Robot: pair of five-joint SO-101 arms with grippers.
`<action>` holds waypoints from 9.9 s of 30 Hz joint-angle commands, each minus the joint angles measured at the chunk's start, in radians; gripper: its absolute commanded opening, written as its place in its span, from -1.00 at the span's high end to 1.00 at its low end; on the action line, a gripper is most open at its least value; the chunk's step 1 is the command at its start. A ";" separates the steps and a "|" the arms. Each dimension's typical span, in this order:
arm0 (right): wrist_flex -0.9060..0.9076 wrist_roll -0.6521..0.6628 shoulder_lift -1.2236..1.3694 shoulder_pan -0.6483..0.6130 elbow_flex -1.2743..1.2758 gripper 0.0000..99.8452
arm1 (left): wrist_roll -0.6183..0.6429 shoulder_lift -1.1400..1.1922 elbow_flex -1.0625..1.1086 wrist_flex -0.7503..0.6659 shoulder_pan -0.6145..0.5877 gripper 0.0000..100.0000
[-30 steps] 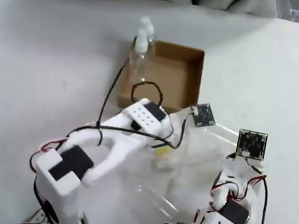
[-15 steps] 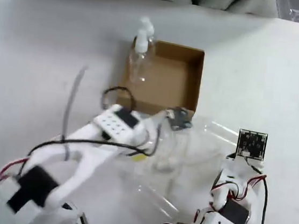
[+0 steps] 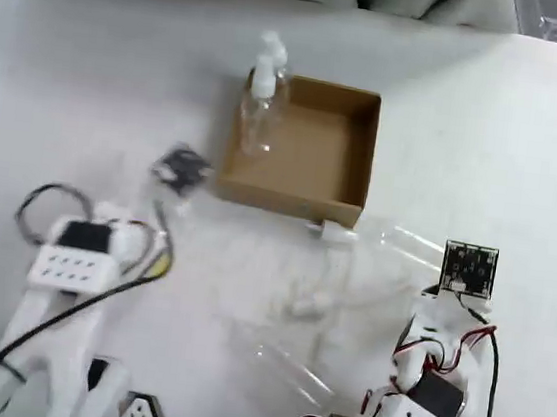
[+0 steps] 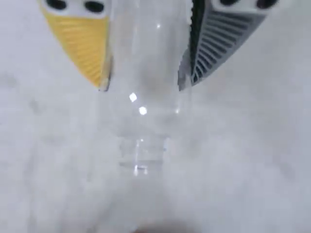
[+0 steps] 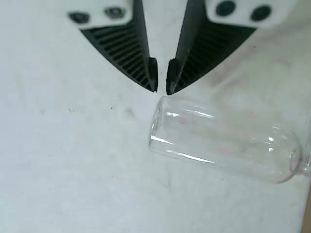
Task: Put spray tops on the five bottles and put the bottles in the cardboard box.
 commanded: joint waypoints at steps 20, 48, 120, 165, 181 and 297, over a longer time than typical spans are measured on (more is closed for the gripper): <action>0.203 0.009 0.025 -0.344 -0.296 0.97 | 0.169 -0.157 0.215 -0.135 -0.309 0.96; 0.486 0.835 0.745 -0.875 -0.603 0.65 | 0.167 -0.157 0.213 -0.146 -0.354 0.96; 0.470 0.206 0.868 -0.200 -0.720 0.97 | 0.221 -0.159 0.110 -0.155 -0.288 0.96; -0.404 -0.476 0.189 -0.380 -0.623 0.97 | 0.750 -0.889 0.269 -0.617 0.259 0.96; -0.429 -0.422 0.481 -0.924 -1.189 0.97 | 0.557 -1.145 0.600 -0.684 0.427 0.96; -0.018 -0.511 0.570 -0.742 -1.003 0.91 | 0.557 -1.145 0.600 -0.569 0.446 0.96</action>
